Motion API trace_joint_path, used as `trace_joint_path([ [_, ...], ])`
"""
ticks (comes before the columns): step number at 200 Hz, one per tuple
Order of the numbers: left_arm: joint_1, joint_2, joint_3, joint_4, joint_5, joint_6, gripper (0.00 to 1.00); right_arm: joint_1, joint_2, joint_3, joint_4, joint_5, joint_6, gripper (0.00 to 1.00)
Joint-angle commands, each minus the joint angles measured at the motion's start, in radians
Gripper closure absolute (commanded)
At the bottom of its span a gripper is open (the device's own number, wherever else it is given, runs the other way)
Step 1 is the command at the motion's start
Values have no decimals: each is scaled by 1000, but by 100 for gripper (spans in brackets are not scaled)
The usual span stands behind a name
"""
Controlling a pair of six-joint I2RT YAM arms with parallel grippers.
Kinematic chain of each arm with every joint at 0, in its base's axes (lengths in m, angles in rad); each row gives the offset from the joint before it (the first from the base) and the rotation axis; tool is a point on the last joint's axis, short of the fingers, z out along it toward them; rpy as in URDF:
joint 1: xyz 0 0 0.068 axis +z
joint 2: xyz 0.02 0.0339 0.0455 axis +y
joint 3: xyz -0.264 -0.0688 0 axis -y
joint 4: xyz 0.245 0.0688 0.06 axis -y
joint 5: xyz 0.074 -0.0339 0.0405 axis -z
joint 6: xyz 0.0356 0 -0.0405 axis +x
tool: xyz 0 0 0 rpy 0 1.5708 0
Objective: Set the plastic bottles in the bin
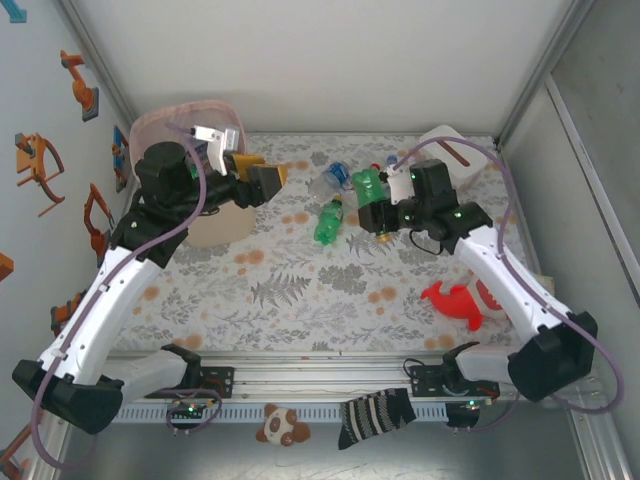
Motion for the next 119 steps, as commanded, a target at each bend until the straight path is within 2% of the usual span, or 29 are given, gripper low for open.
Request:
trace_joint_path([
  [1,-21,-33,-26,173,104,38,16,32,-67,18,75,-142,-7,43],
  [74,-112,-34,0,275,210,66,14,102,-222,25,355,-319,60,43],
  [119,-180,0,42,273,275,91,12,168,-244,46,433,-348,52,42],
])
